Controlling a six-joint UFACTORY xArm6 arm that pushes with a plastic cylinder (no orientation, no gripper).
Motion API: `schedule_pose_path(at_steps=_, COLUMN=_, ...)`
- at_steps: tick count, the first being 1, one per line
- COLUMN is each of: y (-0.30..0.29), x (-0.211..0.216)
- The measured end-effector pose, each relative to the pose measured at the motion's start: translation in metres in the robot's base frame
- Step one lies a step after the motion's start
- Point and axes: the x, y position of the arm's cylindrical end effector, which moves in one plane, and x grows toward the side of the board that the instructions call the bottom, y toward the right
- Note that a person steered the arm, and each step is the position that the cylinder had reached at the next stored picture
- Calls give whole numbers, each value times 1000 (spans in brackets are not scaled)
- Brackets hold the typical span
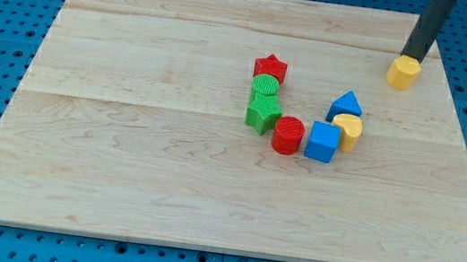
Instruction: Place yellow hexagon above blue triangle
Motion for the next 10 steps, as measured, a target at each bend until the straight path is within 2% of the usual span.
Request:
schedule_pose_path(at_steps=3, y=-6, x=6)
schedule_pose_path(at_steps=6, y=-18, x=57)
schedule_pose_path(at_steps=8, y=32, x=62)
schedule_pose_path(at_steps=10, y=40, x=97)
